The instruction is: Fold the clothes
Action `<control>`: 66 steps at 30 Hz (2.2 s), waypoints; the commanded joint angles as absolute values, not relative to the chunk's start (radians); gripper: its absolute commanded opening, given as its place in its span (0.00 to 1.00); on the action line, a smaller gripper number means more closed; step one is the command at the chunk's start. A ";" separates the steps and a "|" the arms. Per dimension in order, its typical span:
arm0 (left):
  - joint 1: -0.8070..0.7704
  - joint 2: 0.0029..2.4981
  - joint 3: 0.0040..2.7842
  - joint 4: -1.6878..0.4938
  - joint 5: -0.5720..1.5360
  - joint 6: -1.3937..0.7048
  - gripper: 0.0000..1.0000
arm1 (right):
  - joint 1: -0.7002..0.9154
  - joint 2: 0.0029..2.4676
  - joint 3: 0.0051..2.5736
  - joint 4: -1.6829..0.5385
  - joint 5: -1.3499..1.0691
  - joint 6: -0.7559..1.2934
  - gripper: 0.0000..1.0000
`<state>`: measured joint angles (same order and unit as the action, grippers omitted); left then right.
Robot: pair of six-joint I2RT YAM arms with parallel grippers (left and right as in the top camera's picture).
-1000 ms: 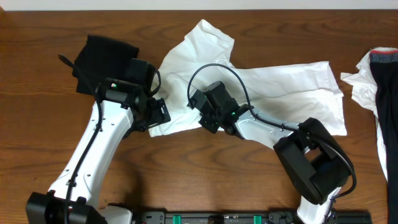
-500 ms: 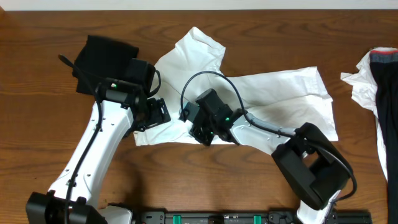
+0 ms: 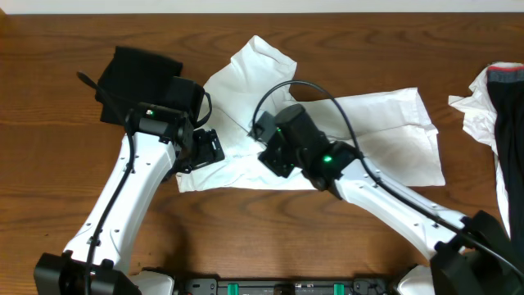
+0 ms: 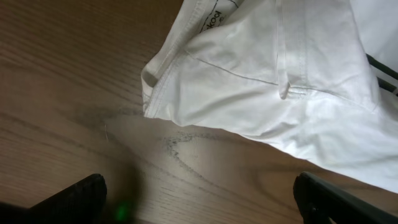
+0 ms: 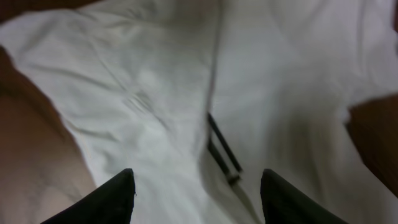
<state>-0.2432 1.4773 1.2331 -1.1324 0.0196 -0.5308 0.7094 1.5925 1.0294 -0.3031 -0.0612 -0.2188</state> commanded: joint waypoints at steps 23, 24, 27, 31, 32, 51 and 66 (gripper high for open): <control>-0.241 1.476 1.243 -1.136 0.011 -0.536 0.98 | 0.483 1.671 1.026 -0.523 -0.281 -0.332 0.01; -0.241 1.476 1.243 -1.136 0.011 -0.537 0.98 | 0.491 1.689 1.026 -0.514 -0.281 -0.355 0.01; -0.241 1.476 1.243 -1.136 0.011 -0.536 0.98 | 0.506 1.742 1.026 -0.475 -0.277 -0.409 0.01; -0.241 1.476 1.243 -1.136 0.011 -0.536 0.98 | 0.516 1.824 1.026 -0.405 -0.281 -0.425 0.01; -0.241 1.476 1.243 -1.136 0.011 -0.536 0.98 | 0.518 1.835 1.026 -0.393 -0.281 -0.425 0.01; -0.241 1.476 1.243 -1.136 0.011 -0.536 0.98 | 0.516 1.861 1.027 -0.237 -0.175 -0.374 0.01; -0.241 1.476 1.243 -1.136 0.011 -0.537 0.98 | 0.218 1.528 1.037 -0.634 0.116 0.067 0.16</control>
